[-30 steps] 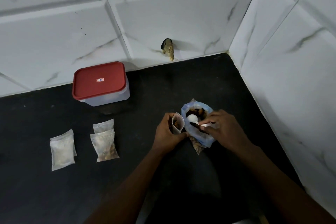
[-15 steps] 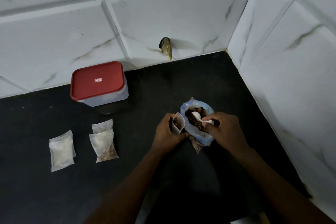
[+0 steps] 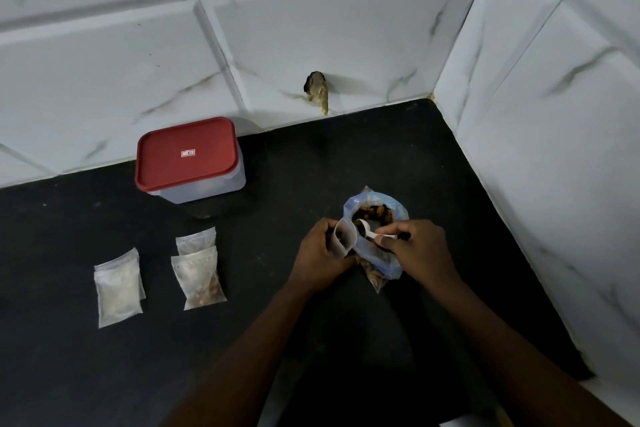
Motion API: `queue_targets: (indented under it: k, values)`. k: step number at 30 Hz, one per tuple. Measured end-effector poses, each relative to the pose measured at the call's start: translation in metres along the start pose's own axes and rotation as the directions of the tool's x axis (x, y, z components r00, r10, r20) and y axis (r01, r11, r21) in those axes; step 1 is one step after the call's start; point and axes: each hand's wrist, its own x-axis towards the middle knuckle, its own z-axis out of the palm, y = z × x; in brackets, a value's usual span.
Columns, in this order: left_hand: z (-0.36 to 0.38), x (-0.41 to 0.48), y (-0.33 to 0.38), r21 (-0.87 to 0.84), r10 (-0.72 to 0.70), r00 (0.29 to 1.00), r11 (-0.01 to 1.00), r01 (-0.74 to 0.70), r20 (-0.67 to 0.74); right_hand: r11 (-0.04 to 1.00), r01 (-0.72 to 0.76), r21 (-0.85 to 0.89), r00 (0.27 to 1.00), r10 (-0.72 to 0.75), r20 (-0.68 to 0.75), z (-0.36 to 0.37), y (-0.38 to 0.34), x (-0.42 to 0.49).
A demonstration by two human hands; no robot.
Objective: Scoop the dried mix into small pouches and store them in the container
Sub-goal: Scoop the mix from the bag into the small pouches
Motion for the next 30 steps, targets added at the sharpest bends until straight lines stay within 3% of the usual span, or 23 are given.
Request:
queue_targets:
  k: [6,12,23,30]
  values:
    - [-0.007,-0.001,-0.002,-0.022,0.003,0.999,1.0,-0.002,0.047,0.896,-0.284,0.34,0.958,0.277,0.07,-0.001,-0.005,0.002]
    - [-0.007,0.0,-0.003,-0.026,0.016,0.998,1.0,-0.015,0.057,0.82,-0.393,0.415,0.919,0.36,0.16,-0.01,-0.003,0.003]
    - [-0.007,-0.003,-0.001,-0.026,0.072,0.997,0.997,-0.073,-0.028,0.736,-0.414,0.535,0.909,0.371,0.193,-0.023,0.011,-0.005]
    - [-0.009,-0.006,0.01,-0.042,0.127,0.989,0.991,-0.13,-0.081,0.617,-0.418,0.667,0.906,0.336,0.258,-0.038,0.012,-0.011]
